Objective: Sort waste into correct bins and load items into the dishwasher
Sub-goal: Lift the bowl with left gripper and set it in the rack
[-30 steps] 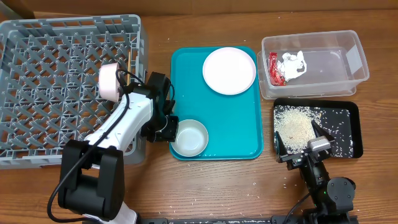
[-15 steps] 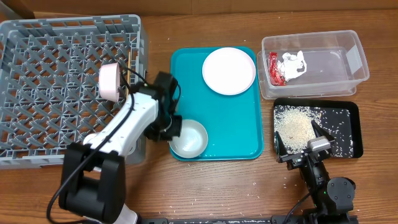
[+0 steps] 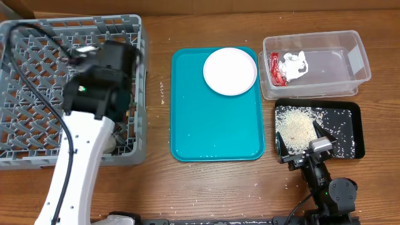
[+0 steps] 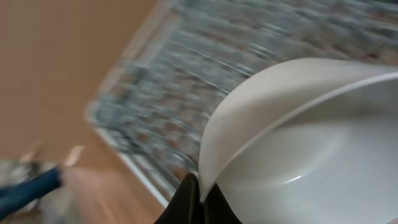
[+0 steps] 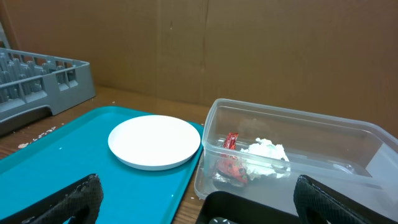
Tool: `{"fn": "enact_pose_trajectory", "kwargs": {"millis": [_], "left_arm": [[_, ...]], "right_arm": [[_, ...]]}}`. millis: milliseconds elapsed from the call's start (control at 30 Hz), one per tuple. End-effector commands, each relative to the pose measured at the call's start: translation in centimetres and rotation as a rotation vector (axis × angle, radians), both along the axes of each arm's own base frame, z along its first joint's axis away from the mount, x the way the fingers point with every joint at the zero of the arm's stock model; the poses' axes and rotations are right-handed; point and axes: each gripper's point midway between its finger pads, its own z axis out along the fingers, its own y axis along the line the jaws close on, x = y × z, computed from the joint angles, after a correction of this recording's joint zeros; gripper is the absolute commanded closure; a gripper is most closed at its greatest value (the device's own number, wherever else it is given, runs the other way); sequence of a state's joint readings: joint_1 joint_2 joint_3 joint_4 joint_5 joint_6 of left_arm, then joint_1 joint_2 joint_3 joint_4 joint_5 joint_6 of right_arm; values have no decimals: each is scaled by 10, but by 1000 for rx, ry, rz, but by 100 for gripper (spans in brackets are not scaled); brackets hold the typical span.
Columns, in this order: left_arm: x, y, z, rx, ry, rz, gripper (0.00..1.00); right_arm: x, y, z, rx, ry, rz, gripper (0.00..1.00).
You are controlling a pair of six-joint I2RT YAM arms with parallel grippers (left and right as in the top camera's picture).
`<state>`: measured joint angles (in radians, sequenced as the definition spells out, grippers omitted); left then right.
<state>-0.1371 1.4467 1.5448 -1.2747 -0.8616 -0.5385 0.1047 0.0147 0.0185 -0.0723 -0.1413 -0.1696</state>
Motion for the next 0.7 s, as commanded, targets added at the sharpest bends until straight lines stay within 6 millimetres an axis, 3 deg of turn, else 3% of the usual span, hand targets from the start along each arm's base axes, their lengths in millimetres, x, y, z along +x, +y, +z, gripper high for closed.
{"fn": "enact_pose_trajectory", "kwargs": {"millis": [0,200,533,667], "left_arm": [[-6,51,0,165,-15,208,96],[18,82,-34,221,77,276,96],[58,95,-88,323,186,276,96],[62,98,-94,321,183,279,96]], "right_arm": [[0,-2,-2,-3,-5,-11,0],[0,-2,-2,-3,-5,-11,0],[0,-2,-2,-3,-5,-11,0],[0,-2,-2,-3,-5,-11,0]]}}
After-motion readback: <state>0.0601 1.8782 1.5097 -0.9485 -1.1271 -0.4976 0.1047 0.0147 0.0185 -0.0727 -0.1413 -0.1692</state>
